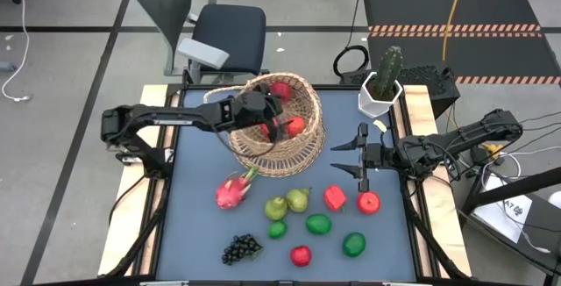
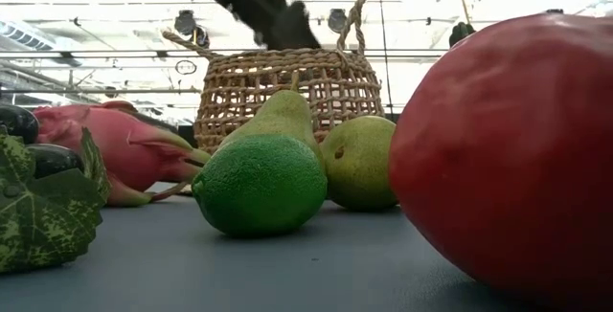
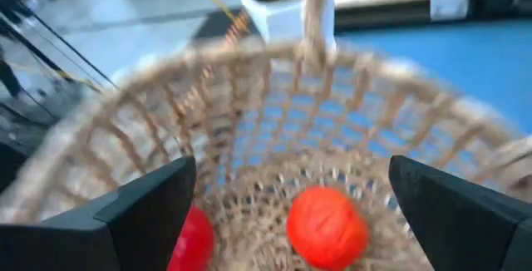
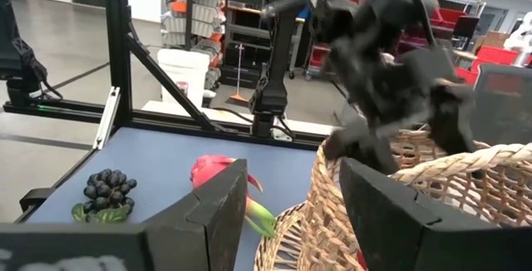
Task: Build produce basket
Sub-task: Put the apple into the basket
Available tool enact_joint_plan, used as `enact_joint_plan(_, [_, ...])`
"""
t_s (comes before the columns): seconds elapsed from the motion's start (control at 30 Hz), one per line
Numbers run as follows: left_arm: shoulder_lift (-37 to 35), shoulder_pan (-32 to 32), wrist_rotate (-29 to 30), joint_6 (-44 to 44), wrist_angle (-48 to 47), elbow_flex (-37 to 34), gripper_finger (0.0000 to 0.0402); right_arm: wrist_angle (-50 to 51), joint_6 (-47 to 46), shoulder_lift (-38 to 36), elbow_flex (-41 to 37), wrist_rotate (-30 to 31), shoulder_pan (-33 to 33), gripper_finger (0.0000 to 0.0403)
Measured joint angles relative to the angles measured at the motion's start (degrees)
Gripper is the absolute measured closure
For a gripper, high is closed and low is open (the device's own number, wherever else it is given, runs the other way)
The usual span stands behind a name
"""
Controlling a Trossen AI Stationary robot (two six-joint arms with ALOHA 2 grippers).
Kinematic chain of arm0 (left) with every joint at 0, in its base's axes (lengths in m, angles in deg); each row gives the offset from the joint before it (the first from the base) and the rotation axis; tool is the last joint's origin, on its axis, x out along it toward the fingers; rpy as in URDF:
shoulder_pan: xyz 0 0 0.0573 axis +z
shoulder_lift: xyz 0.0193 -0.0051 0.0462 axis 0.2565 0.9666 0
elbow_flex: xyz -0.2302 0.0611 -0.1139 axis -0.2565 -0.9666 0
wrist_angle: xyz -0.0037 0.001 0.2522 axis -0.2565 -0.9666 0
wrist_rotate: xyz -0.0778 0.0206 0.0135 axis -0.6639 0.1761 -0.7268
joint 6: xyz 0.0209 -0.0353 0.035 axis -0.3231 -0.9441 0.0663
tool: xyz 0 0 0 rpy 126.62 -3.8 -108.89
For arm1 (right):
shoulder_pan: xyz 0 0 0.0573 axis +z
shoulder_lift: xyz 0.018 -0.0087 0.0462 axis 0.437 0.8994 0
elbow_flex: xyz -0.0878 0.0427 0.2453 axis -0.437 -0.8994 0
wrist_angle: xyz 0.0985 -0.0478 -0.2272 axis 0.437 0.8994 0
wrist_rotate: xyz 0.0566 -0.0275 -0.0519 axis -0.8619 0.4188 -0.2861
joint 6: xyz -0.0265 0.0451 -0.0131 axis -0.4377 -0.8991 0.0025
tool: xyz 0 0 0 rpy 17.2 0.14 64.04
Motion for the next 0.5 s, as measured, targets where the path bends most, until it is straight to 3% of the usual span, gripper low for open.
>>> enact_joint_plan(0.33, [-13.3, -9.2, 10.1, -0.2, -2.8, 0.0, 0.0003, 1.3, -0.5, 0.0, 0.0, 0.3, 0.0, 0.0216])
enact_joint_plan(0.5, [-19.4, -13.5, 14.4, -3.5, -9.7, 0.0, 0.0003, 5.1, -3.0, 0.0, 0.0, 4.5, 0.0, 0.0216])
